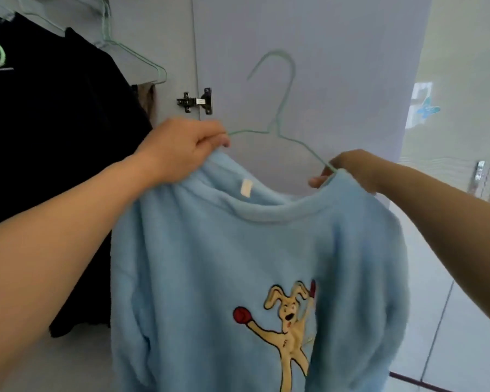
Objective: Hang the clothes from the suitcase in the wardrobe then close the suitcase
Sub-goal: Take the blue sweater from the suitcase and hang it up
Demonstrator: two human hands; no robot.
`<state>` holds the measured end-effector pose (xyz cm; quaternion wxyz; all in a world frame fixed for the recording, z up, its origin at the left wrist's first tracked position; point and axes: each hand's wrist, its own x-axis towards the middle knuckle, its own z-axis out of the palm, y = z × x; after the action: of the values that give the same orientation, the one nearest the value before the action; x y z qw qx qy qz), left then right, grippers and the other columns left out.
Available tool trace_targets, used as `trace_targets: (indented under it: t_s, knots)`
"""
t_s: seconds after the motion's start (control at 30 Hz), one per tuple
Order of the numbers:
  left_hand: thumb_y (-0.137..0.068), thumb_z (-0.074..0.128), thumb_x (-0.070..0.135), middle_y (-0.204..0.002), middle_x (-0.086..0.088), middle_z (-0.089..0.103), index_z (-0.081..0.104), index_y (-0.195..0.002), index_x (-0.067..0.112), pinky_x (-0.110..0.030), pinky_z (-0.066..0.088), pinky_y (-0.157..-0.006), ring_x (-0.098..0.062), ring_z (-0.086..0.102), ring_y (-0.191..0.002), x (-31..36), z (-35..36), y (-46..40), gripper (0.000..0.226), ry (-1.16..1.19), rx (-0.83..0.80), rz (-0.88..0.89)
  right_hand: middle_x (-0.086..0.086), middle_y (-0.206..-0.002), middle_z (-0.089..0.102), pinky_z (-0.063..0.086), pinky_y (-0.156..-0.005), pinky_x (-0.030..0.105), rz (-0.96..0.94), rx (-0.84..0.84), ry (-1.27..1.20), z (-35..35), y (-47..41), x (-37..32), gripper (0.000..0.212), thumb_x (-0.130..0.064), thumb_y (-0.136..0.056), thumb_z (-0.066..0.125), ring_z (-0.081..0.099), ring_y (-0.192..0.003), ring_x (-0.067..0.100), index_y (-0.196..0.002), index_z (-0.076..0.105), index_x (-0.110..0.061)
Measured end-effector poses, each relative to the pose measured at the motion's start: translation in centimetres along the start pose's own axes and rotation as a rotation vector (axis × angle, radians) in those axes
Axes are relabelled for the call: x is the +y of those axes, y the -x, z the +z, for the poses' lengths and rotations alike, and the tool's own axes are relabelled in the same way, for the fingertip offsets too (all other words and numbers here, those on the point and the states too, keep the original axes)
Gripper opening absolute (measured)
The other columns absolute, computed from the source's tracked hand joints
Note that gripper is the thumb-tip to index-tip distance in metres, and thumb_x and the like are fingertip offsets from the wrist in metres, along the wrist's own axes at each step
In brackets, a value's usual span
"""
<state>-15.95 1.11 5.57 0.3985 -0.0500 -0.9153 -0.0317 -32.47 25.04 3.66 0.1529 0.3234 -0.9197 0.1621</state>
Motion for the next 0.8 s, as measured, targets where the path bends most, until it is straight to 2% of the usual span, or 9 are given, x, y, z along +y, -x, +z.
trace_targets:
  t_s: [0.03, 0.13, 0.2, 0.27, 0.37, 0.53, 0.63, 0.73, 0.8]
  knots:
    - [-0.096, 0.046, 0.038, -0.087, -0.003, 0.068, 0.07, -0.1, 0.018, -0.032, 0.044, -0.078, -0.024, 0.062, -0.087, -0.7, -0.1, 0.1, 0.031, -0.036, -0.02, -0.067, 0.008, -0.094, 0.067, 0.045, -0.079, 0.03, 0.017, -0.028, -0.031, -0.3, 0.1, 0.2, 0.053, -0.051, -0.094, 0.042, 0.061, -0.089, 0.025, -0.101, 0.066, -0.004]
    - [-0.097, 0.05, 0.024, -0.092, -0.005, 0.07, 0.07, -0.098, 0.014, -0.029, 0.041, -0.079, -0.021, 0.06, -0.09, -1.6, 0.0, 0.3, 0.023, -0.011, -0.018, -0.171, 0.005, -0.094, 0.07, 0.054, -0.084, 0.031, -0.007, -0.175, -0.525, -1.9, 0.8, -0.5, 0.066, -0.066, -0.087, 0.036, 0.066, -0.087, 0.02, -0.103, 0.069, -0.011]
    - [-0.096, 0.053, 0.022, -0.09, -0.006, 0.069, 0.07, -0.095, 0.012, -0.028, 0.041, -0.077, -0.018, 0.059, -0.086, -1.6, 0.0, -0.1, 0.02, 0.045, 0.002, -0.197, -0.002, -0.097, 0.069, 0.05, -0.087, 0.029, -0.105, -0.27, -0.494, -2.0, 1.0, -1.3, 0.058, -0.068, -0.082, 0.043, 0.063, -0.092, 0.015, -0.097, 0.072, -0.02]
    - [-0.093, 0.059, 0.02, -0.084, -0.004, 0.067, 0.07, -0.093, 0.011, -0.021, 0.042, -0.072, -0.011, 0.056, -0.077, -1.5, -0.4, -0.6, 0.015, 0.143, 0.048, -0.213, -0.005, -0.089, 0.069, 0.046, -0.077, 0.023, -0.192, -0.176, -0.371, -1.5, 1.2, -2.2, 0.037, -0.054, -0.087, 0.053, 0.06, -0.084, 0.01, -0.086, 0.073, -0.023]
    - [-0.085, 0.069, 0.014, -0.077, 0.005, 0.064, 0.07, -0.101, 0.012, -0.006, 0.043, -0.072, 0.007, 0.055, -0.065, -1.8, -1.8, -0.7, 0.016, 0.383, 0.112, -0.25, -0.007, -0.064, 0.063, 0.043, -0.058, 0.013, -0.21, 0.04, -0.577, -1.9, 0.8, -2.7, 0.028, -0.042, -0.087, 0.061, 0.051, -0.058, 0.002, -0.076, 0.072, -0.019]
    - [-0.088, 0.065, 0.025, -0.071, -0.003, 0.055, 0.067, -0.085, 0.003, -0.025, 0.035, -0.064, -0.009, 0.045, -0.065, -4.0, -2.9, 0.2, 0.022, 0.215, 0.003, -0.338, -0.002, -0.049, 0.058, 0.048, -0.048, 0.015, -0.094, -0.008, -0.994, -3.9, 0.0, -3.8, 0.028, -0.034, -0.057, 0.077, 0.052, -0.044, 0.009, -0.064, 0.061, -0.012]
    - [-0.094, 0.057, 0.024, -0.071, -0.001, 0.053, 0.066, -0.085, 0.008, -0.027, 0.035, -0.063, -0.01, 0.045, -0.065, -4.8, -3.5, 0.4, 0.02, 0.219, 0.226, -0.388, 0.003, -0.067, 0.069, 0.056, -0.055, 0.021, -0.173, -0.067, -1.092, -5.9, -0.9, -5.1, 0.03, -0.033, -0.058, 0.075, 0.063, -0.06, 0.014, -0.077, 0.069, -0.01]
    - [-0.094, 0.056, 0.023, -0.076, 0.002, 0.061, 0.069, -0.091, 0.013, -0.023, 0.041, -0.065, -0.009, 0.051, -0.07, -6.7, -5.2, 1.2, 0.017, 0.277, 0.327, -0.466, 0.008, -0.102, 0.073, 0.057, -0.078, 0.028, -0.3, -0.294, -0.92, -8.8, -1.6, -5.7, 0.053, -0.036, -0.054, 0.084, 0.07, -0.091, 0.023, -0.101, 0.073, -0.013]
    - [-0.095, 0.055, 0.022, -0.079, 0.002, 0.063, 0.069, -0.092, 0.014, -0.018, 0.042, -0.064, -0.008, 0.054, -0.072, -8.2, -6.1, 2.0, 0.016, 0.31, 0.342, -0.51, 0.012, -0.098, 0.074, 0.056, -0.081, 0.031, -0.308, -0.37, -0.608, -9.4, -2.1, -6.2, 0.076, -0.056, -0.037, 0.089, 0.071, -0.091, 0.025, -0.097, 0.075, -0.011]
